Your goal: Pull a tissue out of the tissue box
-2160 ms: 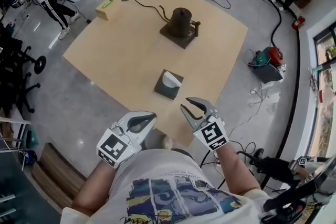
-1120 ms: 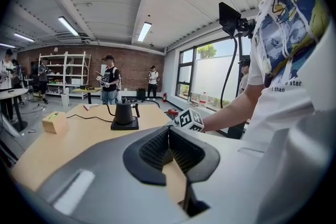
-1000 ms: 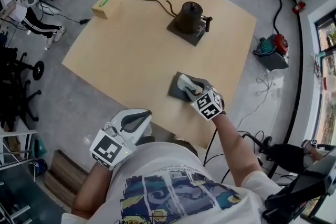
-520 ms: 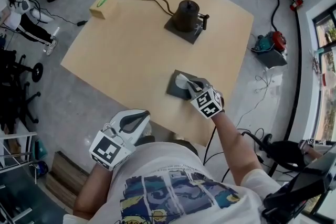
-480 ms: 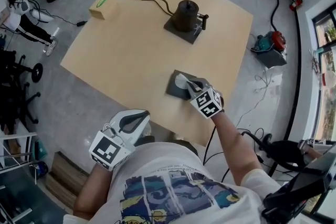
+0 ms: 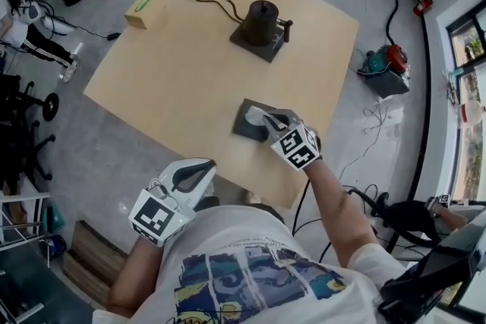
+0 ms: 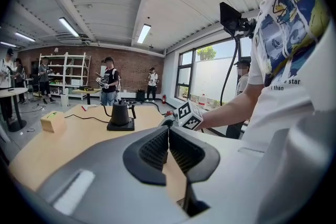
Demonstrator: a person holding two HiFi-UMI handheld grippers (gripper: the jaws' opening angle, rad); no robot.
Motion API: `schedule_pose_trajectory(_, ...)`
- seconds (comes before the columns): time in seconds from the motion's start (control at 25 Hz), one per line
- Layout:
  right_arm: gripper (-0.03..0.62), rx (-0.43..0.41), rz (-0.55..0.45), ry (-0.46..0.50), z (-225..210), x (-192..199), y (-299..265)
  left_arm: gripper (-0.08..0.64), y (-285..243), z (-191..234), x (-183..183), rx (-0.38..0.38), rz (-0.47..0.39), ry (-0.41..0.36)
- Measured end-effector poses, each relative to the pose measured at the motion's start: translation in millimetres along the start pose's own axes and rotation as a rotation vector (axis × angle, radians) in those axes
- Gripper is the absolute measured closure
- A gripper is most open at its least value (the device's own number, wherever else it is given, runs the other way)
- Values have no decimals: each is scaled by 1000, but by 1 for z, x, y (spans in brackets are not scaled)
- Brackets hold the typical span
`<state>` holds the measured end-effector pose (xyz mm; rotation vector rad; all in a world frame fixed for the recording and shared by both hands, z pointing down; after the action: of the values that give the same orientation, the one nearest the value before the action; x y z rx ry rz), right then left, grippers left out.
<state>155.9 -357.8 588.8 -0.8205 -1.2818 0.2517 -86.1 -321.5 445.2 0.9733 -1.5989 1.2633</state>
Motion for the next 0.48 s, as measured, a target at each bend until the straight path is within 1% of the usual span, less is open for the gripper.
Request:
schedule_pose_trajectory(0.32,591,-13,-24,17,0,-13,24,549,-9,-16,-4,4,-8,-8)
schedule_pose_trajectory(0.48,591,-11,-46,42,2,-19,38,549,-13,-24,-11,2,-23,-7)
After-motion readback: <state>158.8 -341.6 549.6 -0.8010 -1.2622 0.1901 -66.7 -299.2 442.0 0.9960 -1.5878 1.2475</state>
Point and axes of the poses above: the fingertips, and each gripper's own axes: y backward along the fingers, z to its left, x out of its underside, the point moved 6 cm from there along y, backward along the fingers, and after that the axes turned 13 degrees about -y, right-handed, at the moved point
